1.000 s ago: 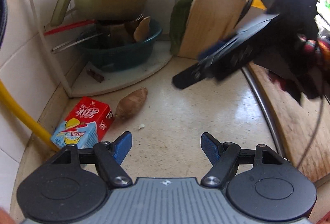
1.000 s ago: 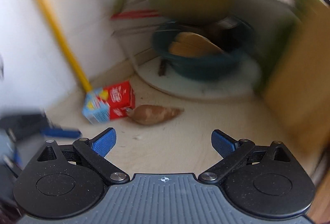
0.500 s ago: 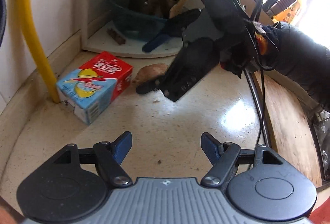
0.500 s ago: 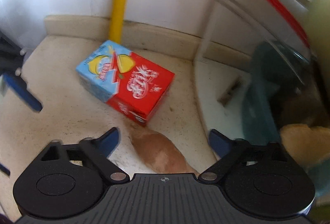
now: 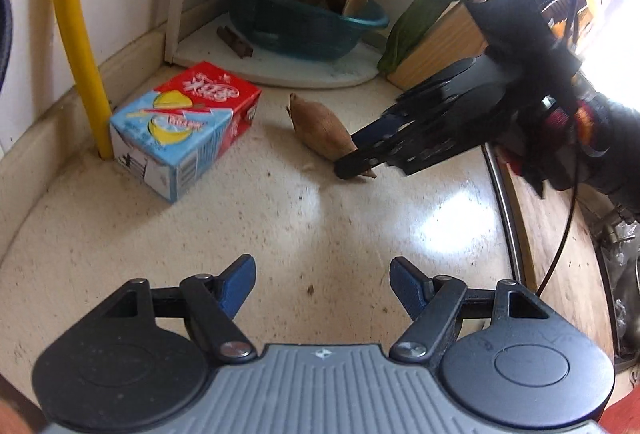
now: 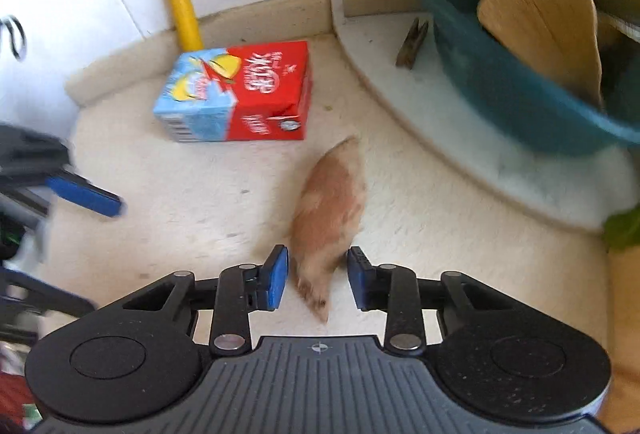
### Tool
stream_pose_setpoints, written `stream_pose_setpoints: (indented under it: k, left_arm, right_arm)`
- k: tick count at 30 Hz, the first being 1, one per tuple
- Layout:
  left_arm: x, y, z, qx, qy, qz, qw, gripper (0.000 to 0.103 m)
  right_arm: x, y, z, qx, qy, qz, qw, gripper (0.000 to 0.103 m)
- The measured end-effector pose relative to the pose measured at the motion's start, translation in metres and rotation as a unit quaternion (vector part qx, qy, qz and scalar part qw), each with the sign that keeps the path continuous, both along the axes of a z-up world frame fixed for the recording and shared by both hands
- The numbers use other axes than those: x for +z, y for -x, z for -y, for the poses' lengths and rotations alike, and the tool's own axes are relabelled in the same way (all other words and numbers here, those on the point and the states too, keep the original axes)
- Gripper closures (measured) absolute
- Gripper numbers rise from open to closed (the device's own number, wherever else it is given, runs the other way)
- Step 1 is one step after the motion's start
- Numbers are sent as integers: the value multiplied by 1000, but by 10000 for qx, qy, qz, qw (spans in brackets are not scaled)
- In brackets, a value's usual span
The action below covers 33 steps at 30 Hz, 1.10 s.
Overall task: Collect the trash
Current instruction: 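Lower the right gripper around the brown sweet potato and close it, then close the left gripper on the sweet potato while the right gripper holds it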
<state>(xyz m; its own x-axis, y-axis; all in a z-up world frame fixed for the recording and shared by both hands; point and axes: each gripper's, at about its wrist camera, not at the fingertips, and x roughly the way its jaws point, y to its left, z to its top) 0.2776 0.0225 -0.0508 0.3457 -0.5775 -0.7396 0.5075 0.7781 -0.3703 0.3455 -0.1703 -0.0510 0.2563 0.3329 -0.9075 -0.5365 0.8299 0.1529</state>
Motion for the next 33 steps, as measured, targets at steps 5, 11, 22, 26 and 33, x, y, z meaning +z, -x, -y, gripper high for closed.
stream_pose_setpoints:
  k: [5, 11, 22, 26, 33]
  left_arm:
    - [-1, 1, 0, 31, 71, -48, 10000, 32]
    - [2, -5, 7, -83, 143, 49, 9999, 32]
    - [-3, -21, 67, 55, 79, 360, 9993, 32]
    - [-14, -31, 93, 427, -82, 382, 9983, 32]
    - [-18, -43, 118, 957, -610, 743, 9908, 57]
  right_arm:
    - [14, -10, 1, -303, -177, 474, 9983, 10]
    - [-4, -21, -9, -644, 9, 465, 9968, 40]
    - [-4, -8, 29, -1531, -844, 82, 9846, 56]
    - [-3, -3, 31, -1609, -908, 74, 9828, 56]
    - [-3, 0, 39, -1682, -1091, -5, 9797, 56]
